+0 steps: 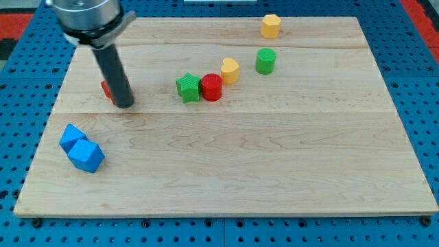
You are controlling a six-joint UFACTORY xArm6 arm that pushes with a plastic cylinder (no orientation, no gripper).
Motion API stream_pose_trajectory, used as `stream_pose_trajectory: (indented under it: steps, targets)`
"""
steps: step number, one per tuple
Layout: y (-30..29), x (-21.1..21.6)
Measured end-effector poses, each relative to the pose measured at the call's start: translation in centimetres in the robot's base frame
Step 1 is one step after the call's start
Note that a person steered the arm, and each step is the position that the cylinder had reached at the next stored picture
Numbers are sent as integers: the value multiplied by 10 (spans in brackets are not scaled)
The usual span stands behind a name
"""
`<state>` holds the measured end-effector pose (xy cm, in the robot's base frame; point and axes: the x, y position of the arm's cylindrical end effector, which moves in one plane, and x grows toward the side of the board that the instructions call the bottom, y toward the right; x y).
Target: Move red star towards center left
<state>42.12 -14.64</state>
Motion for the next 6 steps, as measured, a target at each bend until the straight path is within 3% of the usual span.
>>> stream_pose_trajectory:
  steps: [1,2,3,6]
  targets:
    - [4,-36]
    - [-16,-36]
    - [18,-20]
    - [-31,-15]
